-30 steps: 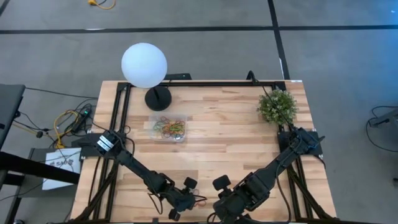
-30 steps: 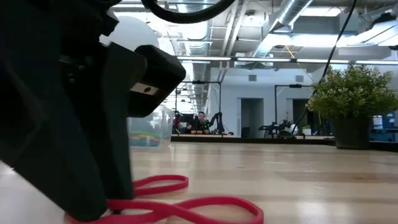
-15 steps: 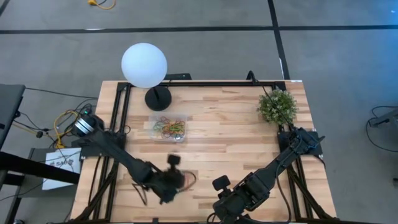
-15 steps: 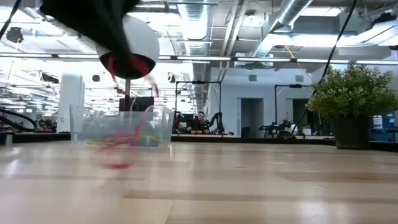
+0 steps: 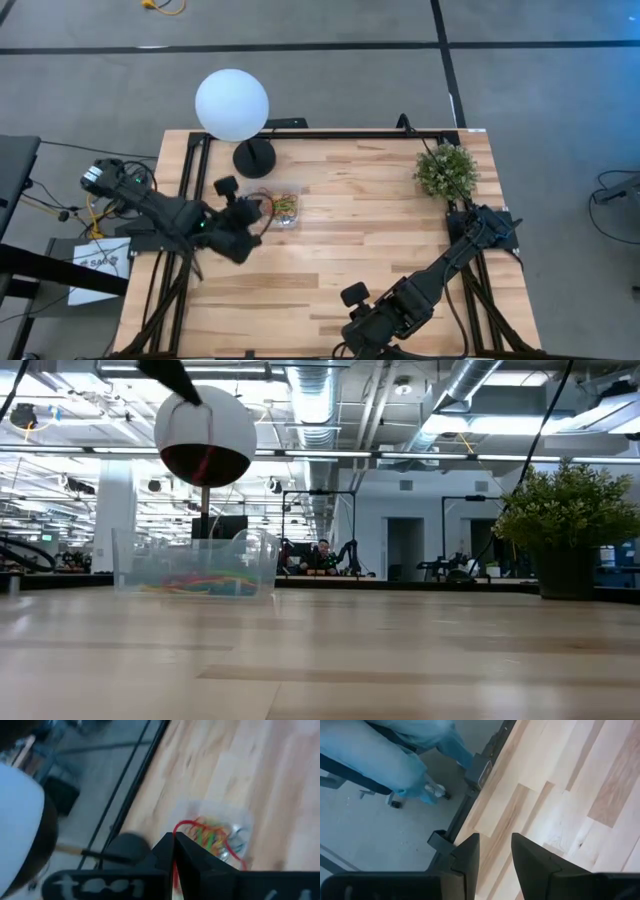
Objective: Pick and place rubber bands into bin
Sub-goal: Put the red rubber band into the transparent container, then return to Home Position
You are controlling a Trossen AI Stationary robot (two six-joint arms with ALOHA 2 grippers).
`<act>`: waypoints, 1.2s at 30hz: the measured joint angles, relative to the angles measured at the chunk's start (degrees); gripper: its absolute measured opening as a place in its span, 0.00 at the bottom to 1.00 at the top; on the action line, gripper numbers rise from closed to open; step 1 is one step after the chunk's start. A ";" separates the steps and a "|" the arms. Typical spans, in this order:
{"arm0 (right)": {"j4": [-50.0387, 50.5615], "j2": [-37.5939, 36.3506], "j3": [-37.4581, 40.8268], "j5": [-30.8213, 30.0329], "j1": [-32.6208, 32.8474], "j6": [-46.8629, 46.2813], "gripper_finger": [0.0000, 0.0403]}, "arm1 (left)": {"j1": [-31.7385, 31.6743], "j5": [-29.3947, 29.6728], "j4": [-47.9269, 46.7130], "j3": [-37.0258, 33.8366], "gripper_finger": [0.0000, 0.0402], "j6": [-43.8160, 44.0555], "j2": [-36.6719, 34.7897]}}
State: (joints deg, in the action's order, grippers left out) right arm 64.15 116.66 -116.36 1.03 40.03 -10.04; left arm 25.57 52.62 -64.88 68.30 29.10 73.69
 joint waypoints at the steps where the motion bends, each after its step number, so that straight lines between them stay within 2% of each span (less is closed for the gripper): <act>1: -0.15 0.00 0.00 -0.01 0.00 0.00 0.26 | -1.36 -0.90 -0.95 -0.34 0.00 0.34 0.00; 5: -0.43 0.00 0.00 -0.01 0.00 0.00 0.26 | -6.39 -5.58 2.22 -4.55 0.00 -0.23 0.53; 9: -0.60 0.00 0.00 -0.01 0.00 0.00 0.26 | -11.03 -5.60 7.70 -12.25 0.00 -0.81 0.56; 13: -0.66 0.00 0.00 -0.01 0.00 -0.02 0.27 | -15.01 -6.44 8.92 -17.39 0.00 -0.83 0.55; 18: -0.73 0.00 0.00 -0.01 0.00 0.01 0.27 | -17.19 -14.64 13.30 -21.04 0.00 -2.71 0.55; 24: -0.96 0.00 0.00 -0.02 -0.98 0.00 0.27 | -17.63 -15.34 15.35 -22.92 0.01 -3.99 0.55; 28: -1.77 0.00 0.00 -1.14 -2.19 -2.78 0.27 | -17.80 -16.09 15.45 -22.92 0.06 -4.44 0.55; 33: -4.57 0.00 0.02 -1.14 -4.21 -4.38 0.27 | -17.80 -16.41 16.05 -22.92 0.19 -4.30 0.55; 36: -7.95 0.02 0.02 -1.12 -5.38 -9.03 0.27 | -17.80 -16.74 15.86 -22.79 0.25 -3.64 0.55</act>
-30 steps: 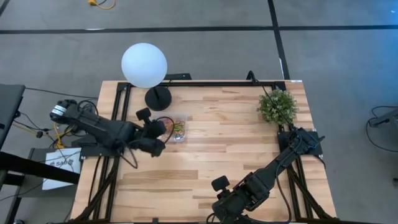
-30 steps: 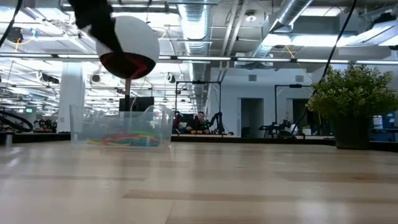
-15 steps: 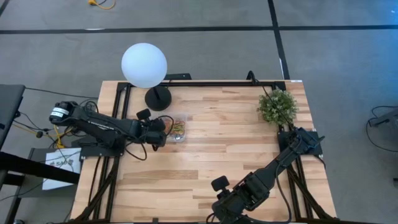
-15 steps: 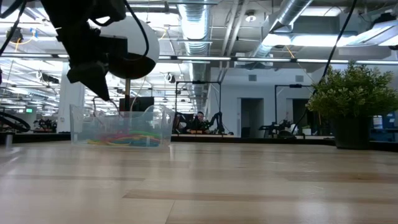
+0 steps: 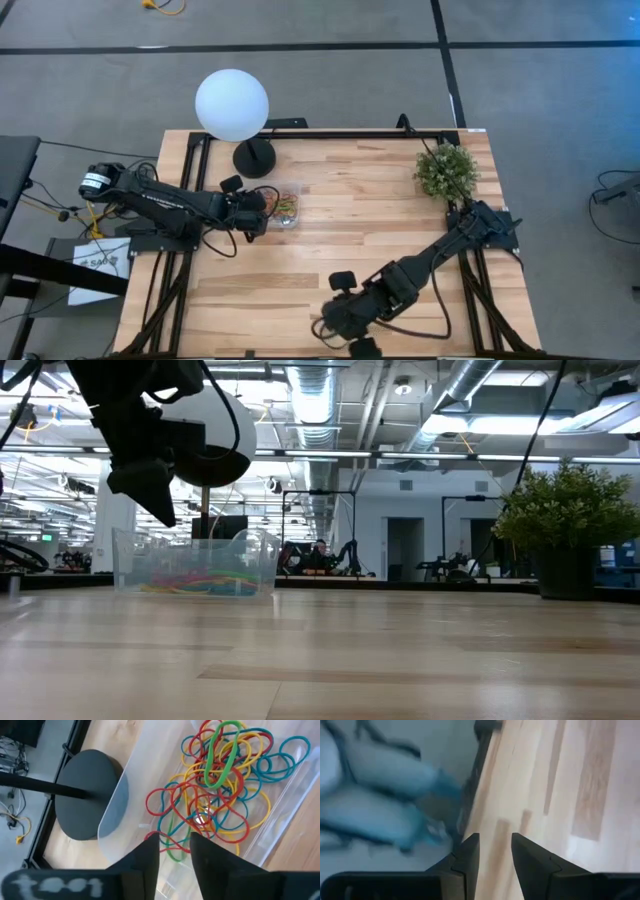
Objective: Pick and place rubber bands into bin
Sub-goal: Return to Home Position
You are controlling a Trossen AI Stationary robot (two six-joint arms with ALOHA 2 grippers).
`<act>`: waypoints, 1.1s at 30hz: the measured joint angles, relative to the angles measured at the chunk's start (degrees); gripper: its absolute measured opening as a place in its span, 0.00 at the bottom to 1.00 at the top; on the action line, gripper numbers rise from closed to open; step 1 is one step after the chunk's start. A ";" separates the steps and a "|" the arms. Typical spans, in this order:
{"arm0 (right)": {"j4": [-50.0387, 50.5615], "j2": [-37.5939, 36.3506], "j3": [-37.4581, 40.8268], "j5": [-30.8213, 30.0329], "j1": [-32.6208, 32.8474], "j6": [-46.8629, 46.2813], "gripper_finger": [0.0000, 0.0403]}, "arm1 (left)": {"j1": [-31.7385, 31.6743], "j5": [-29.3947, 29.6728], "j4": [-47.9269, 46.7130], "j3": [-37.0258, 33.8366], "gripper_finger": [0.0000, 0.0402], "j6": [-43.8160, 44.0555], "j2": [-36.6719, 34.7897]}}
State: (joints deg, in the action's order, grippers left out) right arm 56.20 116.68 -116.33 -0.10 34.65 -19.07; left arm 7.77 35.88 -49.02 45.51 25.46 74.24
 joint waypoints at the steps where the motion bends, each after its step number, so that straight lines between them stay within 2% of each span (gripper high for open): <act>1: -1.74 0.00 0.00 0.00 -0.39 -2.43 0.27 | 0.00 -0.21 -0.08 0.02 0.26 0.37 -0.02; 3: -4.88 0.00 0.00 0.39 -1.30 -4.86 0.27 | 0.00 -0.61 0.03 0.03 0.27 3.25 -0.02; 6: -6.33 -0.16 0.00 5.37 -3.45 -1.89 0.27 | 0.10 -0.75 -3.20 1.78 0.28 4.37 -0.02; 10: -4.73 -3.15 -0.35 12.74 -6.20 -1.57 0.27 | 1.53 -1.13 -15.92 8.31 0.27 9.43 -0.44; 12: -2.67 -5.85 -0.36 13.64 -6.93 -1.52 0.27 | 3.30 -0.51 -23.34 12.85 0.27 12.46 -1.19; 18: 3.78 -15.54 -0.39 11.72 -6.98 1.24 0.27 | 14.38 6.92 -41.23 26.61 0.27 23.82 -7.15; 23: 2.99 -25.55 2.65 11.77 -4.53 5.82 0.27 | 27.07 10.74 -39.59 30.09 0.27 26.34 -18.79; 27: -7.37 -36.76 14.95 10.06 -2.94 6.08 0.27 | 35.64 17.78 -39.46 27.34 0.27 31.50 -27.68; 30: -20.19 -45.93 30.79 10.32 -2.47 5.71 0.27 | 39.53 20.31 -38.28 22.91 0.27 33.60 -33.46; 33: -35.80 -54.78 48.92 10.94 -2.78 5.61 0.27 | 41.28 23.38 -31.93 16.20 0.27 33.68 -37.62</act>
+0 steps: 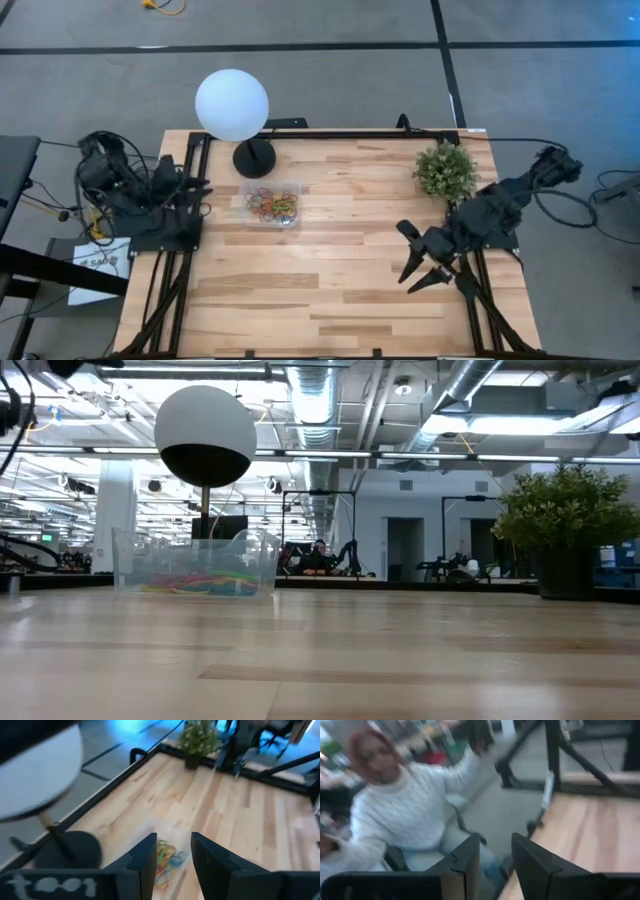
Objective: Pick and place rubber bands into bin
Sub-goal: Return to Home Position
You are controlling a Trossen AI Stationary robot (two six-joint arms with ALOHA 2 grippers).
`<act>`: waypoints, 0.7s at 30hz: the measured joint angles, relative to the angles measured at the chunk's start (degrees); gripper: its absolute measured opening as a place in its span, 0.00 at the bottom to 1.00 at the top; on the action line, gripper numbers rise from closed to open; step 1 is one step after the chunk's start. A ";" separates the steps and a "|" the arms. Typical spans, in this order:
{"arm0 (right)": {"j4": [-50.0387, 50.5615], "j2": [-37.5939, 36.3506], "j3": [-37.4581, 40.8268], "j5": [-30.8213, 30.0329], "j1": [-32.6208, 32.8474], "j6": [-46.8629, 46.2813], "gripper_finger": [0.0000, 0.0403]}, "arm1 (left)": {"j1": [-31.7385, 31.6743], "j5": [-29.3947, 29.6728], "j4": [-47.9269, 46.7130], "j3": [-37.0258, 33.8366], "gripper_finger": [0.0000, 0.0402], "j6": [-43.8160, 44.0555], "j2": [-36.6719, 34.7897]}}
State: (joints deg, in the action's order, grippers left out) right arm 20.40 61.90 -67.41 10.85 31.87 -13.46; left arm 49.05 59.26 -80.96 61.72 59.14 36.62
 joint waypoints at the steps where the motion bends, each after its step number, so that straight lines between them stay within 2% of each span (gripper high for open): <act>1: -6.35 -2.39 5.62 0.97 -0.47 -0.01 0.27 | 0.26 0.65 3.11 -2.55 0.27 -0.81 -1.10; 3: -18.17 -6.24 16.41 4.78 -2.21 -0.06 0.27 | 0.50 1.57 11.01 -7.60 0.27 -2.56 -2.63; 6: -34.92 -9.41 28.94 15.12 -7.08 -0.29 0.27 | 0.48 2.04 24.21 -13.98 0.27 -7.88 -3.07; 9: -43.72 -13.27 36.92 22.27 -14.23 -4.14 0.27 | 0.45 6.05 33.99 -17.63 0.27 -12.86 -2.71; 12: -43.60 -18.02 41.89 23.46 -22.16 -7.79 0.27 | 0.44 11.62 35.21 -18.13 0.27 -13.47 -3.17; 14: -44.78 -21.52 45.13 26.83 -26.84 -7.11 0.27 | 0.44 14.66 34.15 -17.70 0.27 -12.91 -4.03; 17: -52.92 -26.71 50.87 32.20 -31.91 -8.90 0.27 | 0.44 14.24 32.39 -17.16 0.27 -12.73 -7.27; 21: -65.90 -31.52 60.03 32.46 -32.88 -13.76 0.27 | 0.42 12.62 30.07 -19.21 0.27 -10.48 -11.41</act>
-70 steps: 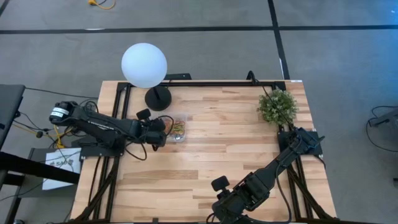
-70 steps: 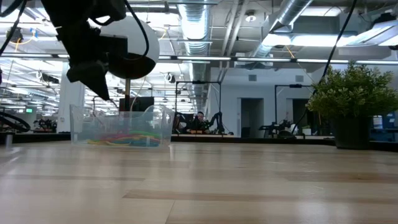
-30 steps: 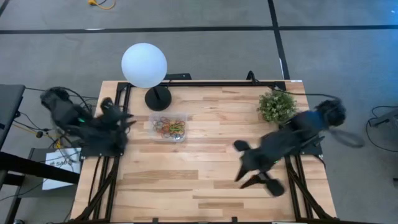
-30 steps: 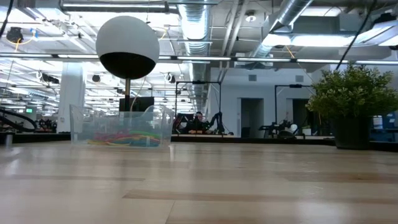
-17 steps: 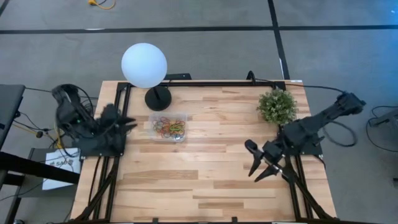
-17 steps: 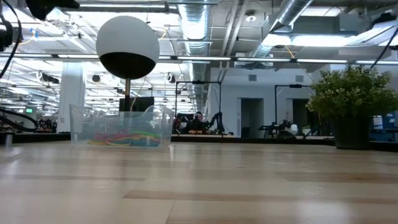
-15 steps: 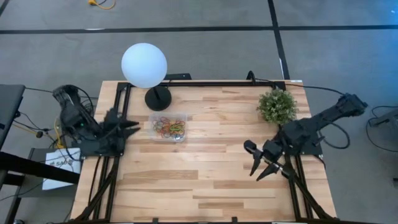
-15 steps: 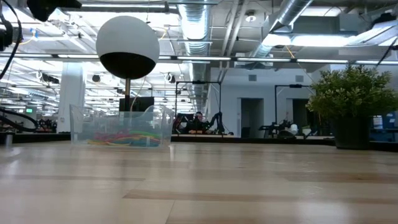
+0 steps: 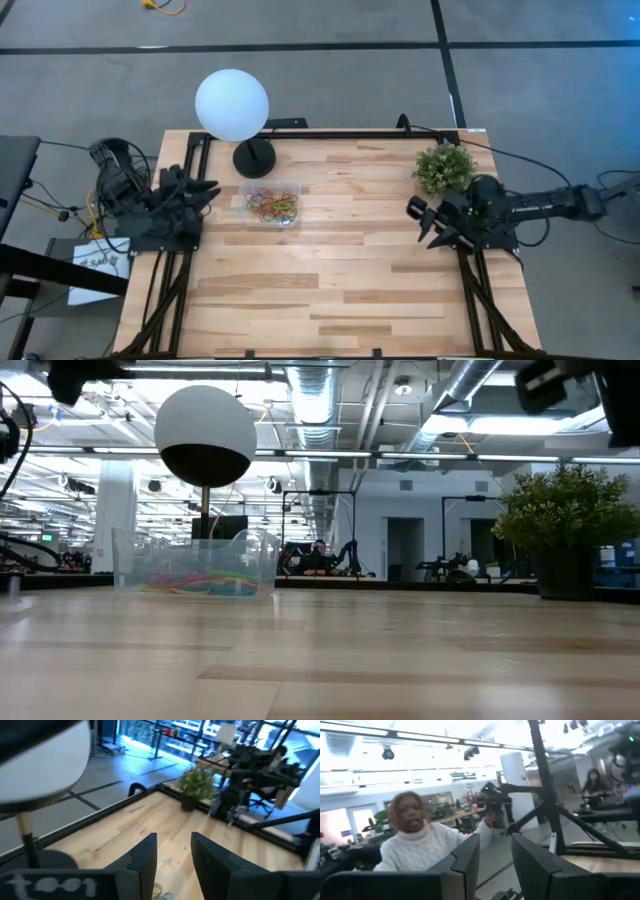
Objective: Pick and place rubber bands into bin
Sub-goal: Return to Home Position
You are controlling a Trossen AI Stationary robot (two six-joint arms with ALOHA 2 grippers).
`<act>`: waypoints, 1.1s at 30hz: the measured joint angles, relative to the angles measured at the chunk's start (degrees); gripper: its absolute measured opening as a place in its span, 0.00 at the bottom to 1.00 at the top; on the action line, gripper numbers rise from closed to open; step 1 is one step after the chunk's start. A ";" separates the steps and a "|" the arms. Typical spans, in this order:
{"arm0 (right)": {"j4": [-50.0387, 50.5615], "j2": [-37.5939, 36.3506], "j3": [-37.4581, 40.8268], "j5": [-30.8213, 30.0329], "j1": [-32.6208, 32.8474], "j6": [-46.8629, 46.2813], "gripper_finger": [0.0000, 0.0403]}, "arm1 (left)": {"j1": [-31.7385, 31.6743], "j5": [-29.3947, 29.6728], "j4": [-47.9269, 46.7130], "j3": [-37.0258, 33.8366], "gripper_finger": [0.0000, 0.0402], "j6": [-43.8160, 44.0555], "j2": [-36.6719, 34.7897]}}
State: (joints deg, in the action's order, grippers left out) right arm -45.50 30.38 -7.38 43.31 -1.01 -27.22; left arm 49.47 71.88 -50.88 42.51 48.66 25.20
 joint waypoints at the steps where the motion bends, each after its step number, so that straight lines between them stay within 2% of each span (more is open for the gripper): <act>1: -2.57 -0.45 1.97 -0.22 0.02 0.00 0.27 | 0.00 0.73 -0.33 -1.53 0.27 0.96 -0.71; 5: -10.11 -1.83 6.74 -3.30 -0.23 -1.56 0.27 | -0.02 5.46 -0.41 -6.20 0.27 5.64 -3.11; 9: -8.85 -2.48 6.93 -3.49 -1.42 -1.75 0.27 | 0.00 7.01 -0.83 -7.19 0.27 5.49 -5.39; 13: -9.69 -3.29 6.96 1.39 -3.01 -1.89 0.27 | 0.00 8.04 -2.32 -7.07 0.27 4.61 -8.87; 17: -10.68 -6.62 6.98 5.25 -4.23 -3.26 0.27 | -0.02 7.03 -7.79 -7.05 0.27 5.55 -14.29; 22: -5.99 -10.93 7.00 5.30 -5.17 -2.48 0.27 | -0.02 7.01 -12.50 -8.06 0.27 7.81 -20.05; 26: 2.13 -13.49 7.02 2.26 -6.67 -0.94 0.27 | -0.02 7.40 -12.76 -9.39 0.27 7.89 -22.06; 30: 6.70 -15.01 7.02 -0.13 -8.67 -0.17 0.27 | 0.18 5.30 -9.69 -9.96 0.27 4.45 -22.18; 33: 6.46 -15.12 7.02 -0.19 -9.54 1.37 0.27 | 1.21 -1.32 -1.44 -12.98 0.27 -2.60 -22.11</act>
State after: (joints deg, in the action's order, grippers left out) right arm -39.04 15.26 -0.36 43.11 -10.56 -25.85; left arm 50.68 70.56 -52.32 29.54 46.07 3.09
